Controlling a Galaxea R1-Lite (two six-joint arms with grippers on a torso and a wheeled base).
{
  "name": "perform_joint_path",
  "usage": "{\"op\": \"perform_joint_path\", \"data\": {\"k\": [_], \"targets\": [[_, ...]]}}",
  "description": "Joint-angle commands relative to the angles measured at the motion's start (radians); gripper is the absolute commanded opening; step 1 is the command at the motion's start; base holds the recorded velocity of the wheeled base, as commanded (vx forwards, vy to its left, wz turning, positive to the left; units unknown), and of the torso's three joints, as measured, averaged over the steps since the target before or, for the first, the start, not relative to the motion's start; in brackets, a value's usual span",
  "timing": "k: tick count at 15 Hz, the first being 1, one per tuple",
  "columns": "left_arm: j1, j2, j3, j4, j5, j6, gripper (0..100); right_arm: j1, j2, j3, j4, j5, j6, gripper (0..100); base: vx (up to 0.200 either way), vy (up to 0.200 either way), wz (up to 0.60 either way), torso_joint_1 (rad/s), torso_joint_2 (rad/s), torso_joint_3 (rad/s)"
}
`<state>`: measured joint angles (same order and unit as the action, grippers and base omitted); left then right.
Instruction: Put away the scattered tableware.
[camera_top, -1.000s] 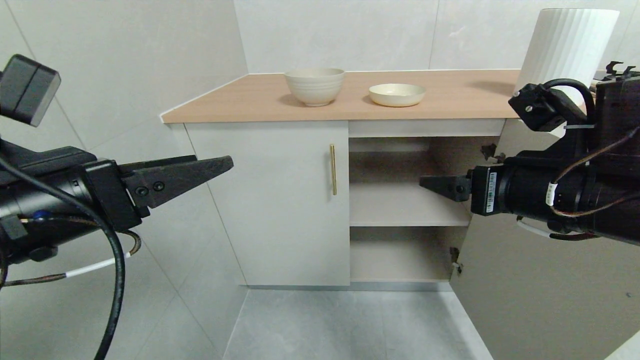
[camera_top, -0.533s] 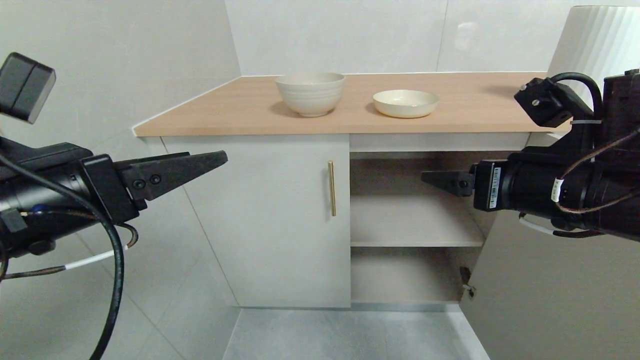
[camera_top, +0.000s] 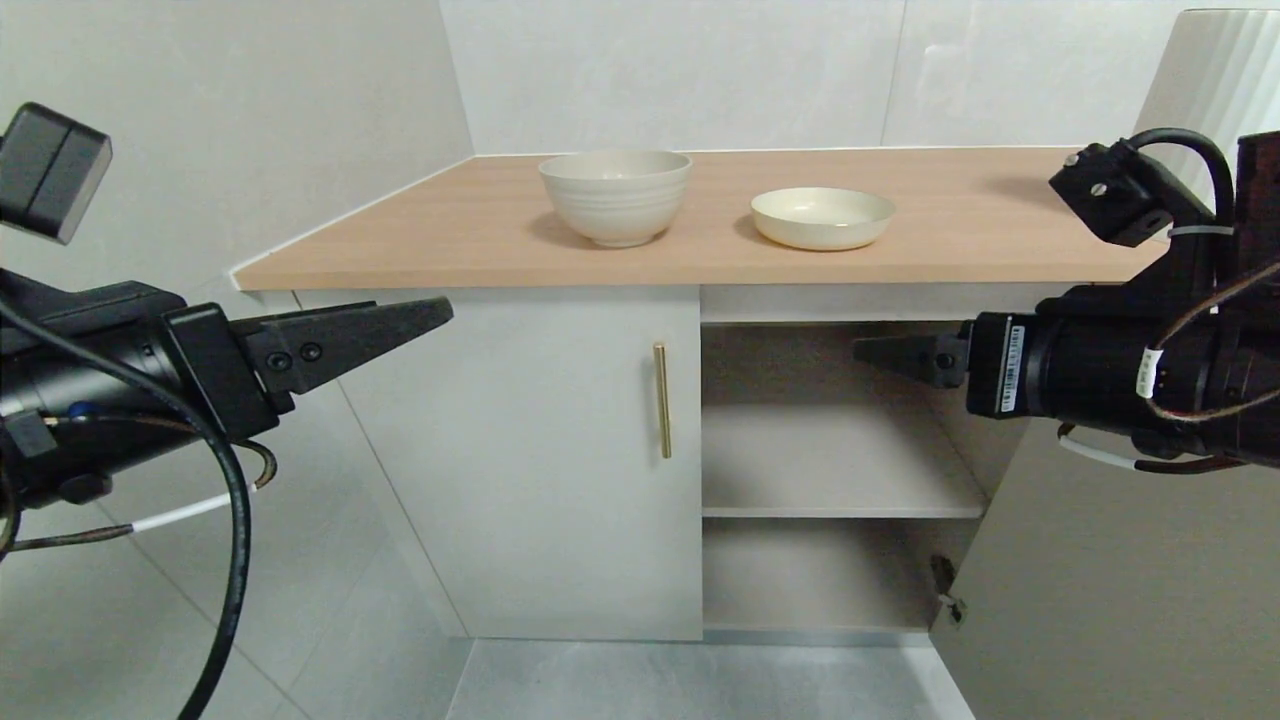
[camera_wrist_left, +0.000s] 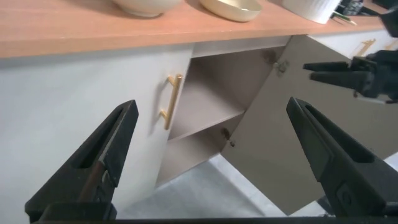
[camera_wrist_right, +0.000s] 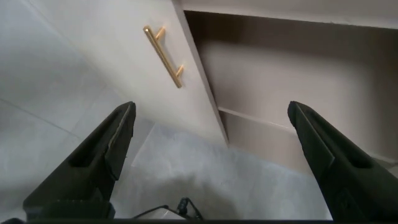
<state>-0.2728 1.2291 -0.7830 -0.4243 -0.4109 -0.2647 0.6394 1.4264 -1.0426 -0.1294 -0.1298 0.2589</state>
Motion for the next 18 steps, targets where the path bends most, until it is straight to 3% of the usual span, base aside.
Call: {"op": "perform_joint_path", "data": {"k": [1, 4, 13, 18], "targets": [[0.001, 0.004, -0.001, -0.001, 0.000, -0.001, 100, 0.000, -0.011, -0.002, -0.003, 0.002, 0.005, 100, 0.000, 0.000, 0.00, 0.000, 0.00, 0.000], [0.001, 0.003, -0.001, 0.001, -0.003, -0.001, 100, -0.001, -0.011, -0.004, -0.004, 0.002, 0.010, 100, 0.000, 0.000, 0.00, 0.000, 0.00, 0.000], [0.001, 0.012, -0.001, 0.001, 0.000, -0.001, 100, -0.001, -0.021, 0.004, -0.006, 0.002, 0.016, 100, 0.200, 0.000, 0.00, 0.001, 0.00, 0.001], [0.001, 0.012, -0.005, -0.002, -0.002, -0.031, 100, 0.000, -0.067, 0.033, -0.007, 0.055, 0.010, 100, 0.000, 0.000, 0.00, 0.000, 0.00, 0.000]]}}
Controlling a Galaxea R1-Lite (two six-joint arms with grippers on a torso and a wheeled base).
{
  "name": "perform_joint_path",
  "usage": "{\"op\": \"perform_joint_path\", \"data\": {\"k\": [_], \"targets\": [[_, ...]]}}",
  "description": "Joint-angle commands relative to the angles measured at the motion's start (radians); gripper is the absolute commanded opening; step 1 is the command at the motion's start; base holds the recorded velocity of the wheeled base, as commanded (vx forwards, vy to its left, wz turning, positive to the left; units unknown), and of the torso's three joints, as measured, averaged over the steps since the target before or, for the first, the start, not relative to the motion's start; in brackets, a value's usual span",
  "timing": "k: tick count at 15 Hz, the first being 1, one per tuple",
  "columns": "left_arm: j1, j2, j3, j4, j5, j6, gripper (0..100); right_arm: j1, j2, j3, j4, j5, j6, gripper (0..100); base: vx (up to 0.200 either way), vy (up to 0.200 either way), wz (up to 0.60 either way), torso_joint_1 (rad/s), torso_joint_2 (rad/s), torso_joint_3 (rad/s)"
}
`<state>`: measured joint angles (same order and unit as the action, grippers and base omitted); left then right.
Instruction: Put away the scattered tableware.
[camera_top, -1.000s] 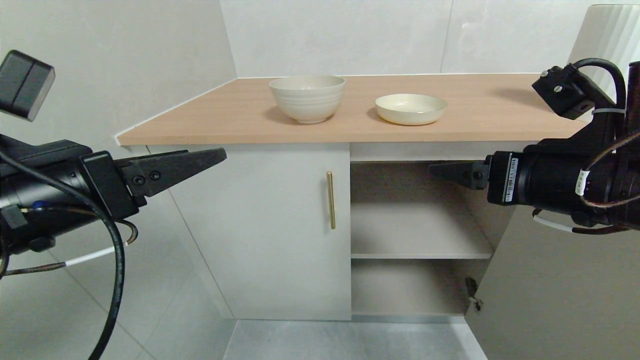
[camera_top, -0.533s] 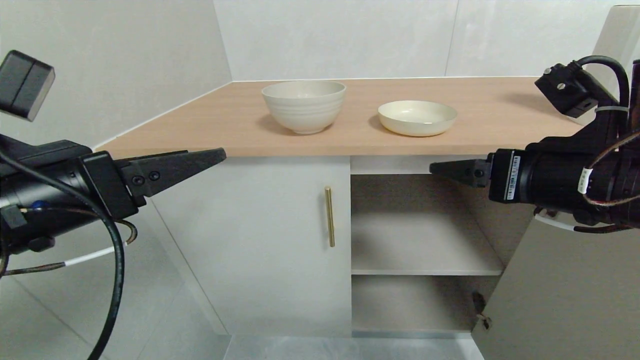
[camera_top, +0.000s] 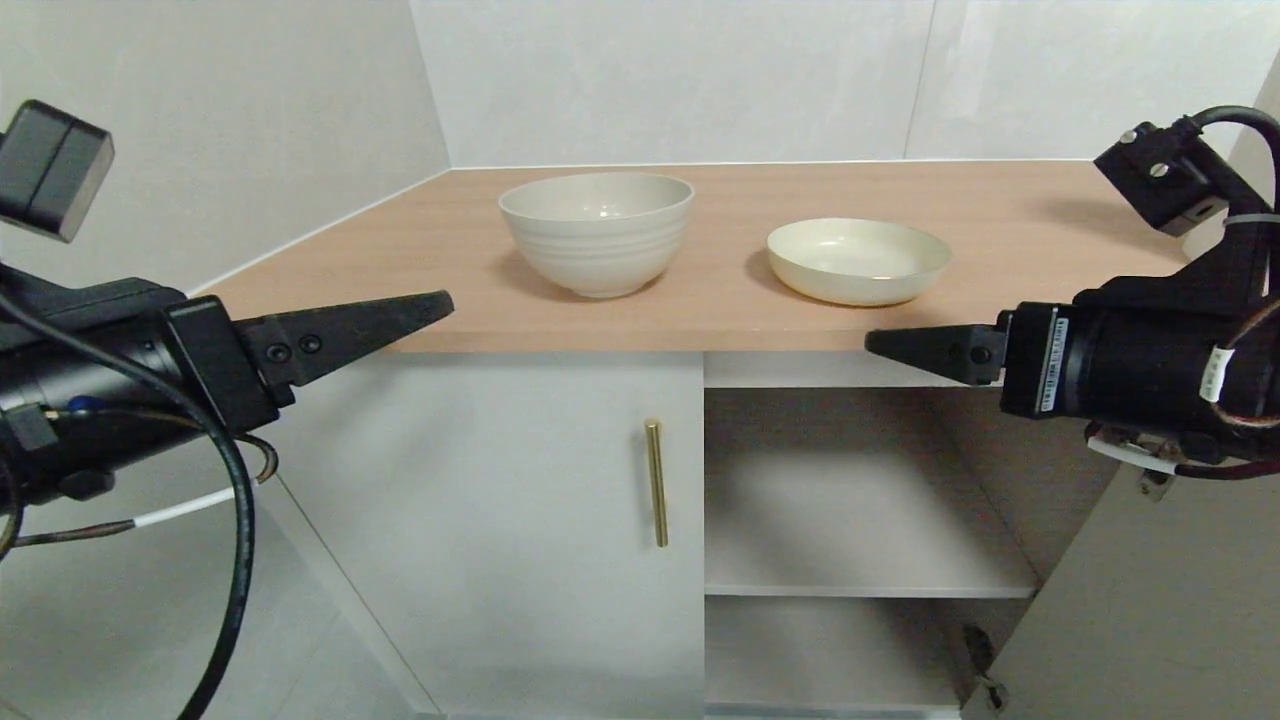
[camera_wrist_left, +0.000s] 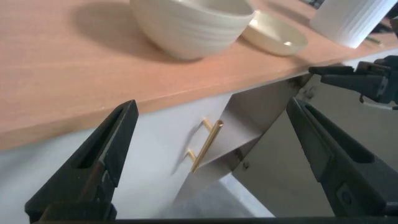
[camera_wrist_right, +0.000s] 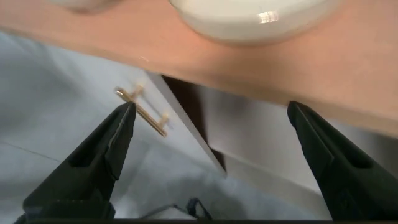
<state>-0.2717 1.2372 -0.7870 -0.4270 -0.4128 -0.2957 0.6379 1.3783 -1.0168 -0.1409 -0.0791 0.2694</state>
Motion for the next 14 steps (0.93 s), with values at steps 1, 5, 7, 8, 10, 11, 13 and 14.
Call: {"op": "perform_joint_path", "data": {"k": [1, 5, 7, 8, 10, 11, 13, 14], "targets": [[0.000, 0.004, -0.001, 0.001, 0.000, 0.000, 100, 0.002, -0.030, 0.015, 0.004, 0.027, -0.002, 100, 0.000, 0.000, 0.00, 0.000, 0.00, 0.000], [0.000, 0.002, -0.001, 0.002, 0.000, 0.000, 100, 0.051, -0.099, 0.038, 0.009, 0.081, -0.002, 100, 0.000, 0.000, 0.00, 0.021, -0.06, -0.046], [0.000, 0.001, -0.001, 0.002, -0.001, 0.000, 100, 0.072, -0.119, 0.044, 0.010, 0.090, -0.002, 100, 0.000, 0.000, 0.00, 0.107, -0.27, -0.234], [0.000, 0.001, -0.001, 0.002, -0.001, 0.000, 100, 0.072, -0.119, 0.044, 0.009, 0.090, -0.002, 100, 0.000, 0.000, 0.00, 0.134, -0.24, -0.261], [0.000, 0.002, -0.001, 0.002, -0.001, 0.000, 100, 0.072, -0.116, 0.044, 0.009, 0.088, -0.002, 100, 0.000, 0.000, 0.00, 0.122, -0.50, -0.290], [0.000, 0.002, -0.003, 0.002, -0.001, 0.000, 100, 0.072, -0.113, 0.044, 0.007, 0.088, -0.002, 100, 0.000, 0.000, 0.00, 0.027, -0.52, -0.251], [-0.001, 0.008, -0.009, 0.002, -0.003, 0.000, 100, 0.069, -0.097, 0.044, 0.006, 0.087, -0.002, 100, 0.000, 0.000, 0.00, 0.173, -0.49, -0.261], [0.000, 0.018, -0.018, 0.004, -0.001, 0.000, 100, 0.066, -0.091, 0.044, 0.004, 0.088, -0.002, 100, 0.000, 0.000, 0.00, 0.305, -0.48, -0.281]]}}
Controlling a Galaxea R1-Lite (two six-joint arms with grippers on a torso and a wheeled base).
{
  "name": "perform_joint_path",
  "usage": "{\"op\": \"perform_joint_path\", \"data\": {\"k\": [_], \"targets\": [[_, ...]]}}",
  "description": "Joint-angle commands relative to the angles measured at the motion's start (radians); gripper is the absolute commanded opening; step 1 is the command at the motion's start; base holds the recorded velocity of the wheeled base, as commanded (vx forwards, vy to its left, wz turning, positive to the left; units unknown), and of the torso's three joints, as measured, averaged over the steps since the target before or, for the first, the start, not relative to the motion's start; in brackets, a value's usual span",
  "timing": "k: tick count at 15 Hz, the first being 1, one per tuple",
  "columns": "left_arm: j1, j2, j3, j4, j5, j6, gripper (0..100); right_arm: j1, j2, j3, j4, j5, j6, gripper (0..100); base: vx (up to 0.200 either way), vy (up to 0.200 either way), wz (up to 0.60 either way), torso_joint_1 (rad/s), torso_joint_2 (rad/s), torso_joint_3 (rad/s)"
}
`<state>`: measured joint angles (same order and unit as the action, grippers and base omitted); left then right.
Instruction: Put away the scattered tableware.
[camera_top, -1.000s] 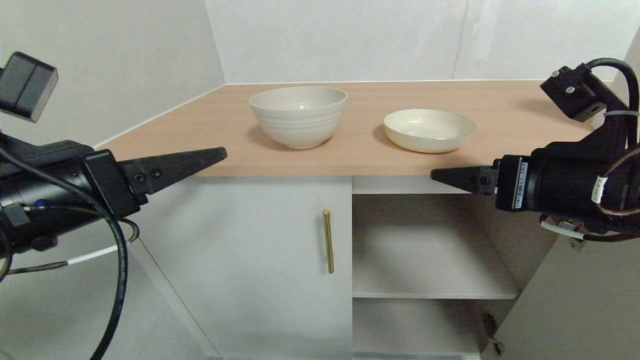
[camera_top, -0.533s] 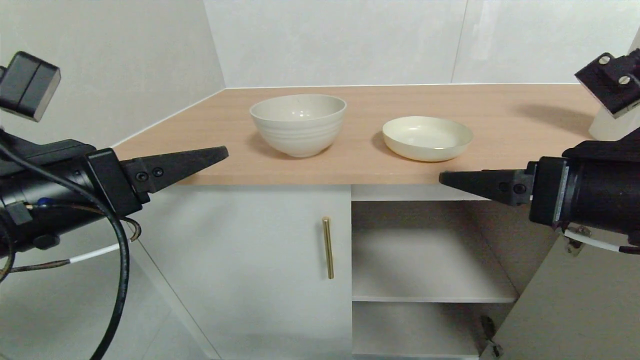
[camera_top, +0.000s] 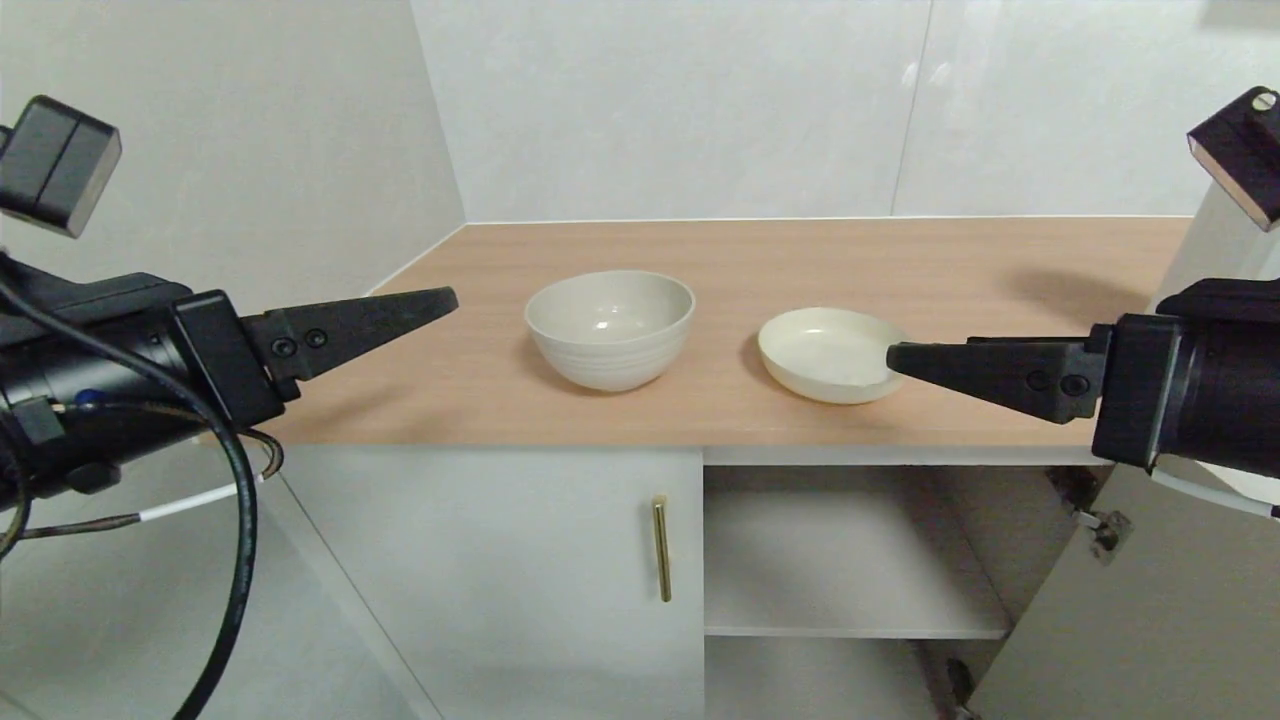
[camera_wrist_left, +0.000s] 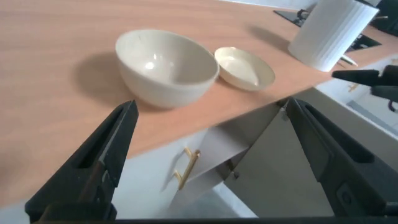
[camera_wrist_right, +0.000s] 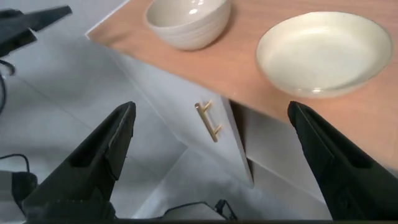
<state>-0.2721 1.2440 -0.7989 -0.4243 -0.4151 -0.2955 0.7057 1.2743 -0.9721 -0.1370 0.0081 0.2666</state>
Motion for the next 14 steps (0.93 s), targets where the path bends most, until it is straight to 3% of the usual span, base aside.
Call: {"op": "perform_joint_path", "data": {"k": [1, 5, 6, 8, 9, 11, 12, 14], "targets": [[0.001, 0.021, -0.014, -0.001, -0.001, -0.001, 100, -0.009, 0.025, 0.000, 0.000, 0.001, 0.000, 100, 0.000, 0.000, 0.00, 0.203, -0.29, -0.183], [-0.001, 0.133, -0.089, 0.013, 0.001, -0.001, 100, -0.069, 0.126, -0.066, 0.011, -0.033, -0.001, 100, 0.000, 0.000, 0.00, 0.051, -0.08, -0.048], [-0.001, 0.226, -0.161, 0.056, 0.012, -0.002, 100, -0.101, 0.200, -0.146, 0.063, -0.120, 0.000, 100, 0.000, 0.000, 0.00, 0.000, 0.00, 0.000], [-0.001, 0.276, -0.229, 0.124, 0.038, -0.019, 100, -0.138, 0.269, -0.247, 0.139, -0.175, 0.002, 100, 0.000, 0.000, 0.00, 0.000, 0.00, 0.000], [-0.004, 0.287, -0.279, 0.211, 0.070, -0.043, 100, -0.158, 0.304, -0.312, 0.197, -0.204, 0.014, 100, 0.000, 0.000, 0.00, 0.000, 0.00, 0.000], [-0.006, 0.284, -0.329, 0.325, 0.127, -0.043, 100, -0.175, 0.344, -0.313, 0.203, -0.212, 0.039, 100, 0.000, 0.000, 0.00, 0.000, 0.00, 0.000], [-0.015, 0.291, -0.404, 0.449, 0.203, -0.047, 100, -0.178, 0.361, -0.321, 0.201, -0.234, 0.043, 100, 0.000, 0.000, 0.00, 0.000, 0.00, 0.000], [-0.053, 0.330, -0.448, 0.504, 0.274, -0.079, 100, -0.178, 0.359, -0.321, 0.198, -0.249, 0.046, 100, 0.000, 0.000, 0.00, 0.000, 0.00, 0.000]]}}
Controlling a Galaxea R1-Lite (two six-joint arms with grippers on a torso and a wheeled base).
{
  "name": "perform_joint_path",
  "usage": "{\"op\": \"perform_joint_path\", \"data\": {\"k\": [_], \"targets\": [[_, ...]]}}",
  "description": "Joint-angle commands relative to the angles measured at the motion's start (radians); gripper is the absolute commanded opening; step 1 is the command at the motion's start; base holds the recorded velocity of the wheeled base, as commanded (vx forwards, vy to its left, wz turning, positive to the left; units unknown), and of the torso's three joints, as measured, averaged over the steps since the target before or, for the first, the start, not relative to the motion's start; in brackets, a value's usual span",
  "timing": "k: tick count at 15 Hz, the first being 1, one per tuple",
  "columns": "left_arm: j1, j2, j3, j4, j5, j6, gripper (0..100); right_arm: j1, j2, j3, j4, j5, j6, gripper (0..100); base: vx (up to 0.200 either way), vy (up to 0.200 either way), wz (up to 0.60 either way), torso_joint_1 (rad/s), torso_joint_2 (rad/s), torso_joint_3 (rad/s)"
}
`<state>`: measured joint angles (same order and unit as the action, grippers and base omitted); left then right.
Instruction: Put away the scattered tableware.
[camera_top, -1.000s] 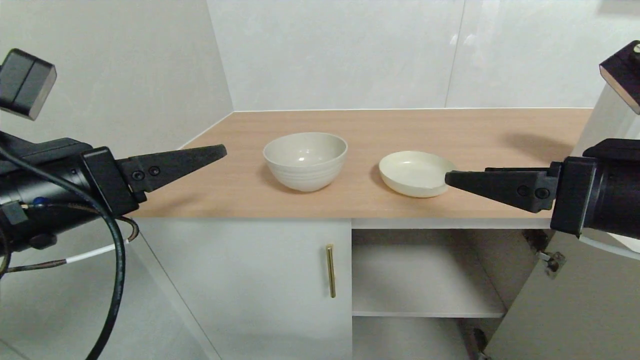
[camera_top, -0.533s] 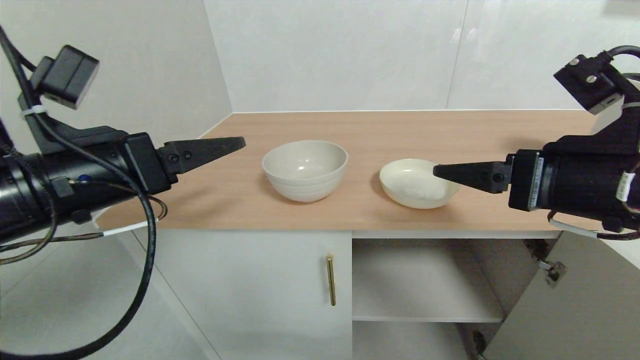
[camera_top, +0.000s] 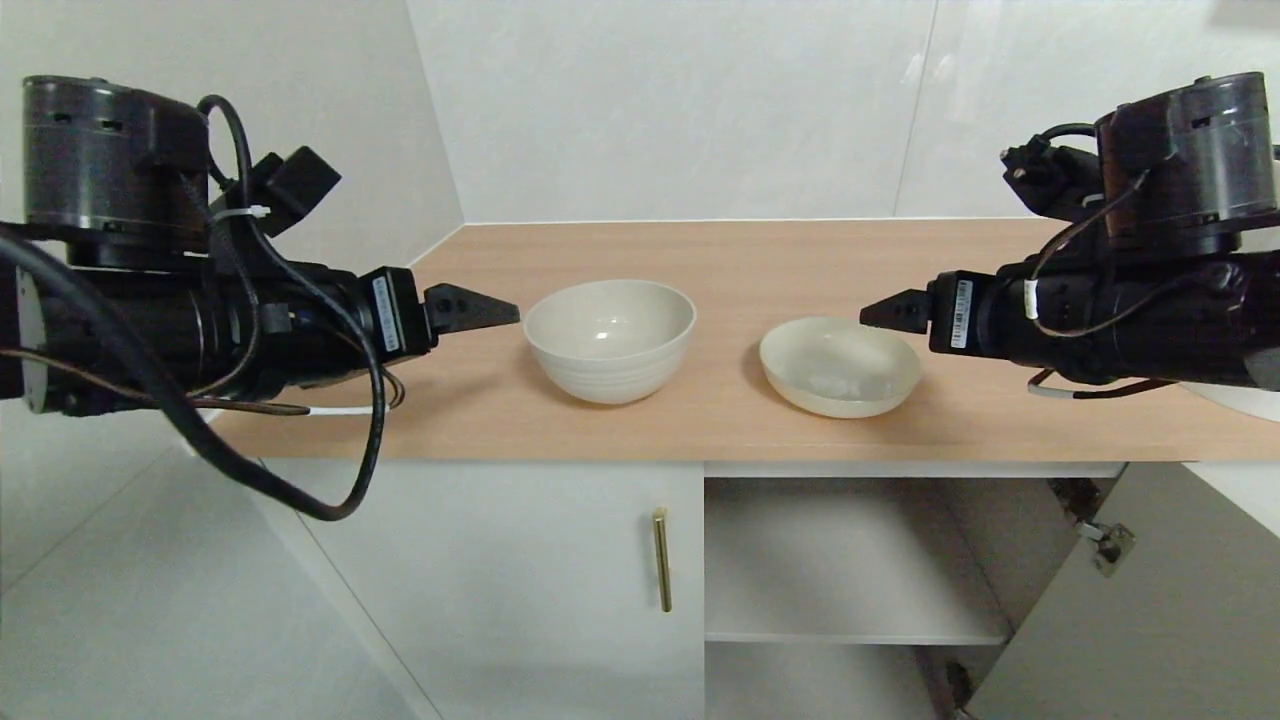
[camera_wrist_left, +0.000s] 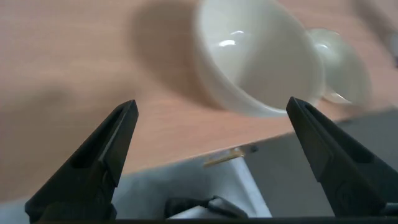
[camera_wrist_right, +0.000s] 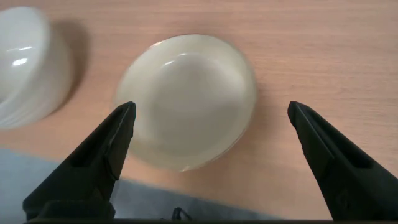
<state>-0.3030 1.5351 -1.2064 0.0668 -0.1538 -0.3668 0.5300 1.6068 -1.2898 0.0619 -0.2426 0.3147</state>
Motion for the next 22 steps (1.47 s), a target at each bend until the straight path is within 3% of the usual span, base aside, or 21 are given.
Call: {"op": "perform_joint_path", "data": {"k": [1, 3, 5, 7, 14, 15, 22], "targets": [[-0.048, 0.076, -0.048, 0.004, 0.088, -0.043, 100, -0.002, 0.024, -0.003, -0.002, -0.011, 0.004, 100, 0.000, 0.000, 0.00, 0.000, 0.00, 0.000], [-0.085, 0.131, -0.045, -0.079, 0.194, -0.049, 100, -0.002, 0.025, -0.002, -0.005, -0.015, 0.006, 100, 0.000, 0.000, 0.00, 0.000, 0.00, 0.000], [-0.110, 0.163, -0.021, -0.168, 0.229, -0.055, 100, -0.002, 0.025, 0.000, -0.005, -0.017, 0.006, 100, 0.000, 0.000, 0.00, 0.000, 0.00, 0.000], [-0.119, 0.178, -0.005, -0.226, 0.229, -0.069, 100, -0.002, 0.025, 0.001, -0.005, -0.034, 0.007, 100, 0.000, 0.000, 0.00, 0.000, 0.00, 0.000], [-0.120, 0.197, -0.001, -0.232, 0.229, -0.069, 100, -0.002, 0.025, 0.003, -0.004, -0.037, 0.006, 100, 0.000, 0.000, 0.00, 0.000, 0.00, 0.000], [-0.123, 0.195, -0.001, -0.232, 0.227, -0.069, 0, -0.002, 0.024, 0.003, -0.005, -0.037, 0.006, 100, 0.000, 0.000, 0.00, 0.000, 0.00, 0.000], [-0.127, 0.154, 0.013, -0.232, 0.224, -0.070, 0, -0.002, 0.021, 0.003, -0.004, -0.038, 0.006, 100, 0.000, 0.000, 0.00, 0.000, 0.00, 0.000]]}}
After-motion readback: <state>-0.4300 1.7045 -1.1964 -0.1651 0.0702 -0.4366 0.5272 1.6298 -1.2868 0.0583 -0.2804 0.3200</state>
